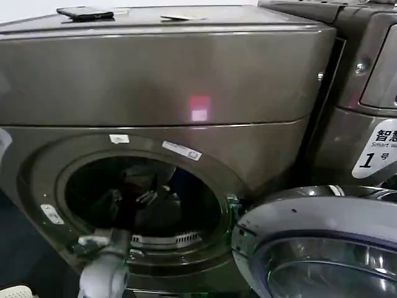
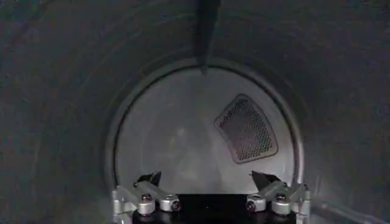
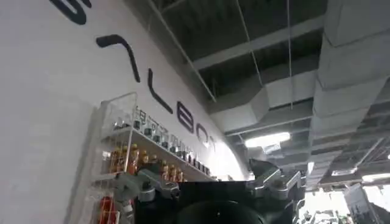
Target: Grasp the clothes from the dryer.
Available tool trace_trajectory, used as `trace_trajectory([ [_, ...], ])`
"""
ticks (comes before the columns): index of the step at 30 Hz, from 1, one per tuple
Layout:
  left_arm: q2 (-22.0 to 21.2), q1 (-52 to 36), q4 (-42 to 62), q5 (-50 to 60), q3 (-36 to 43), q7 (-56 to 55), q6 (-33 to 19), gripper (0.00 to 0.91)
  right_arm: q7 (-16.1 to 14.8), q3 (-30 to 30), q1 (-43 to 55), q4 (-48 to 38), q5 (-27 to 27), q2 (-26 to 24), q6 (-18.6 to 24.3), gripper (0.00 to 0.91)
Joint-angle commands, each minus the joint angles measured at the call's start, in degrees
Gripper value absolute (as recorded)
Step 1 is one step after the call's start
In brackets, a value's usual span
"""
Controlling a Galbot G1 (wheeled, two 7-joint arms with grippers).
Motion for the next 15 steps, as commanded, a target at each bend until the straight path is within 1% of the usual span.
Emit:
trace_trajectory([
  [1,-1.09,-19.63,26.5,1.3,1.45,0.35,-1.96,0.907,0.14,0.69,-0.29,-0.2,0.35,0.07,0.0,0.907],
  [8,-0.63,-30.1,42.41,5.57,3.12,3.3,-3.6,0.907,-0.16,0.52,0.08,-0.48,0.29,-0.05,0.01,0.907],
  [12,-0.5,-34.64,51.07,5.9,4.12,7.07,-2.38,0.907,-0.36,0.13,0.51,-0.63,0.16,-0.07,-0.01,0.907],
  [15,-0.19,-37.03,53.54,6.85,6.98,10.46,-1.08,0.907,-0.42,-0.66,1.25,-0.34,0.1,-0.12,-0.06,0.907],
])
